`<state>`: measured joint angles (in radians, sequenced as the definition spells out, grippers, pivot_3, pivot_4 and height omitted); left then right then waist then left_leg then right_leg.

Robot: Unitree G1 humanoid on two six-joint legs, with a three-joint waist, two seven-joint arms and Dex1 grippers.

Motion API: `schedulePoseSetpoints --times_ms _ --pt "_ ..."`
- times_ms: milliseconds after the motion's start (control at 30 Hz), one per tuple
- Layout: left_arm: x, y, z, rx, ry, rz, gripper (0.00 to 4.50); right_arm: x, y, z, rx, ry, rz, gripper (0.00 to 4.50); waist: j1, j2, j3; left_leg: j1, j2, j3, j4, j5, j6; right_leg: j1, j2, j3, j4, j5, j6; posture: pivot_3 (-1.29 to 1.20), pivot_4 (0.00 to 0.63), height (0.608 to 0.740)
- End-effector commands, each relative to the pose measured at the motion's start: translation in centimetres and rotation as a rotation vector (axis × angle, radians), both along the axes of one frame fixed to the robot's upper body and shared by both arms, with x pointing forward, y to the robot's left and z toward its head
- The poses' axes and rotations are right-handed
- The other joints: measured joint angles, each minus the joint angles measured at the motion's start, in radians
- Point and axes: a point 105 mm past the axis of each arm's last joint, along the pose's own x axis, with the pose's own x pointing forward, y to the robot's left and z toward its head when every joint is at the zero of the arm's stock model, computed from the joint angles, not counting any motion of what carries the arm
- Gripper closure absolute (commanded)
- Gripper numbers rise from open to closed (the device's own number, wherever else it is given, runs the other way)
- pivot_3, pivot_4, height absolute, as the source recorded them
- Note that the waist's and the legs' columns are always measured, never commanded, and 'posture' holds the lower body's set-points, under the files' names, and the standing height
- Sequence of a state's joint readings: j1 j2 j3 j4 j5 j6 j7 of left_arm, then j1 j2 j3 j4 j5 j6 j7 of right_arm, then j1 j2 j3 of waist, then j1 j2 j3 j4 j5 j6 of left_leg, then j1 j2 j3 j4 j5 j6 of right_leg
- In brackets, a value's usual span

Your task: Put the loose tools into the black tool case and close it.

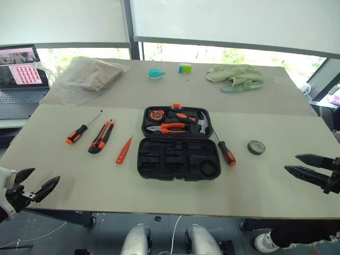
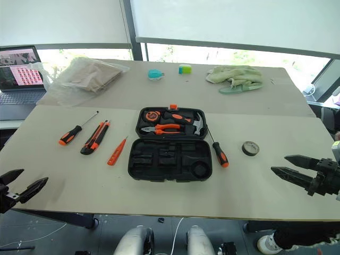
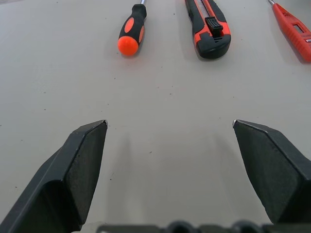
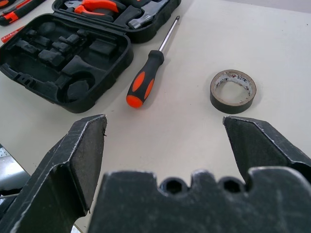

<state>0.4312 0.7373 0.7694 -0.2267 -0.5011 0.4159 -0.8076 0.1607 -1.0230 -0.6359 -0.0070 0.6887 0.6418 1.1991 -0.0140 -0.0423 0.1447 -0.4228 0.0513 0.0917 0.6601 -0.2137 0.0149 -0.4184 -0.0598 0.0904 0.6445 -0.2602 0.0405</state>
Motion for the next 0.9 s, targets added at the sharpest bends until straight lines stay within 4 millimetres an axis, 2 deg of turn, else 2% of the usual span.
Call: schedulePoseSetpoints --times_ms 33,133,300,467,567,733,900 --pt "0.0 -0.1 0.9 0.032 -0.017 0.006 0.06 0.2 -0.1 0.8 -0.044 -0.045 0.009 0.05 0.0 0.0 0.0 0.0 0.0 0.0 0.0 0.0 0.0 0.0 0.0 0.0 0.0 0.0 0.0 0.0 0.15 0.74" --pt "0.9 -0.8 0.8 0.008 0.013 0.012 0.06 0.4 0.2 1.4 -0.102 -0.081 0.01 0.05 0.001 0.0 0.0 0.0 0.0 0.0 0.0 0.0 0.0 0.0 0.0 0.0 0.0 0.0 0.0 0.0 0.15 0.74" --pt "3.8 -2.0 2.8 -0.019 0.017 0.0 0.06 0.7 3.4 4.1 -0.086 -0.152 0.101 0.05 0.002 0.0 0.0 0.0 0.0 -0.001 0.0 0.0 0.0 0.0 0.0 -0.001 0.002 0.002 0.003 0.0 0.15 0.74" --pt "8.6 -2.1 5.0 0.047 0.122 -0.011 0.06 -0.1 10.6 7.8 -0.065 -0.249 0.382 0.05 0.001 0.001 0.001 0.0 0.0 -0.001 0.0 0.0 0.0 -0.001 0.001 0.0 0.003 0.002 0.003 0.0 0.15 0.74" --pt "11.1 -1.4 5.9 0.088 0.129 0.012 0.06 -0.7 13.2 9.0 -0.057 -0.296 0.502 0.05 0.0 0.0 0.001 0.0 -0.001 -0.001 0.0 0.0 0.0 -0.001 0.002 -0.001 0.003 0.002 0.003 0.0 0.15 0.74" --pt "14.0 -0.3 5.2 0.179 0.177 0.032 0.06 -0.2 15.7 10.4 -0.047 -0.369 0.577 0.05 -0.003 -0.003 0.003 -0.004 -0.001 0.001 0.0 0.0 -0.001 -0.003 0.002 -0.001 0.003 0.002 0.003 0.0 0.15 0.74" --pt "16.4 0.2 3.9 0.175 0.221 0.011 0.06 -0.1 17.9 11.0 -0.042 -0.41 0.667 0.05 0.003 -0.004 0.003 -0.008 -0.001 0.002 0.001 0.0 -0.001 -0.005 0.002 -0.005 0.003 0.002 0.003 0.0 0.15 0.74"
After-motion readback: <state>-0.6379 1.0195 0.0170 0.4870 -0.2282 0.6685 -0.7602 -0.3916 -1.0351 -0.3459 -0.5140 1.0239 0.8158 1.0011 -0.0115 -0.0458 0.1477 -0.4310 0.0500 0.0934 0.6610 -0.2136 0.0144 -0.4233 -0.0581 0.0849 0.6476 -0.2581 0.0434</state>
